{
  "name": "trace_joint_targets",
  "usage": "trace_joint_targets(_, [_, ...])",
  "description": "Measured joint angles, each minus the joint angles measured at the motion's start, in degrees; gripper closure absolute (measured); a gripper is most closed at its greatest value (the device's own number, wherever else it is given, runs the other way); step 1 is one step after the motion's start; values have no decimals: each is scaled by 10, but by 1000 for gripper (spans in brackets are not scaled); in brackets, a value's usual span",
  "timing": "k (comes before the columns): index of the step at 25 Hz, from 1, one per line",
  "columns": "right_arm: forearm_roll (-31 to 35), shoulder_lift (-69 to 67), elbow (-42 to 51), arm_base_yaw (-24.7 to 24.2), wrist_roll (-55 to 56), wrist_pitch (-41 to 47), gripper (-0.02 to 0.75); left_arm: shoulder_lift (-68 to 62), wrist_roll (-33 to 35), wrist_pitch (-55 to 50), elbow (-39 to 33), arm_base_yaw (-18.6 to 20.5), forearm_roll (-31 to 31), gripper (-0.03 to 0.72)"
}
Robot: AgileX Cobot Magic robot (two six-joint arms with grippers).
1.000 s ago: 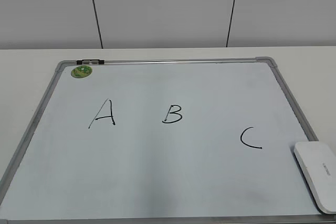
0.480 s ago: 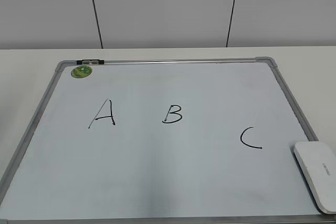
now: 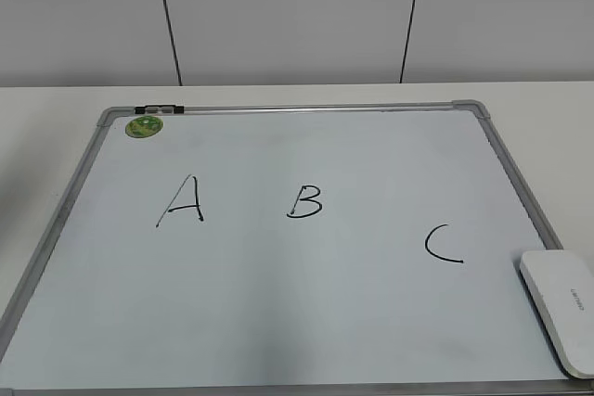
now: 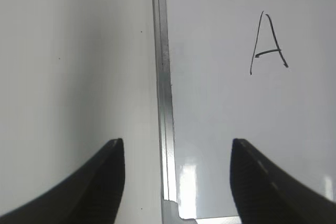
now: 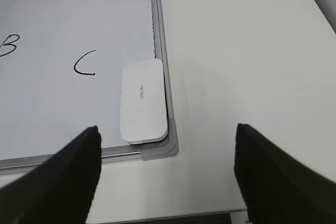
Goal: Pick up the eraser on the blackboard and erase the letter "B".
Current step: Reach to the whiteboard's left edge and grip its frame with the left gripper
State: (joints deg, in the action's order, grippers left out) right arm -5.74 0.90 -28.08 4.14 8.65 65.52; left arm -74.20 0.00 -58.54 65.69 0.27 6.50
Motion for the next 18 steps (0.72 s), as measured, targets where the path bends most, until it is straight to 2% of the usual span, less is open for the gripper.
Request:
trace_joint_targets(8, [0,0,0,0,0,0,151,-154,0,-15,80,-3,-3,229])
trace_joint_targets(18, [0,0,0,0,0,0,151,-292,-27,-40,196,-9,-50,229])
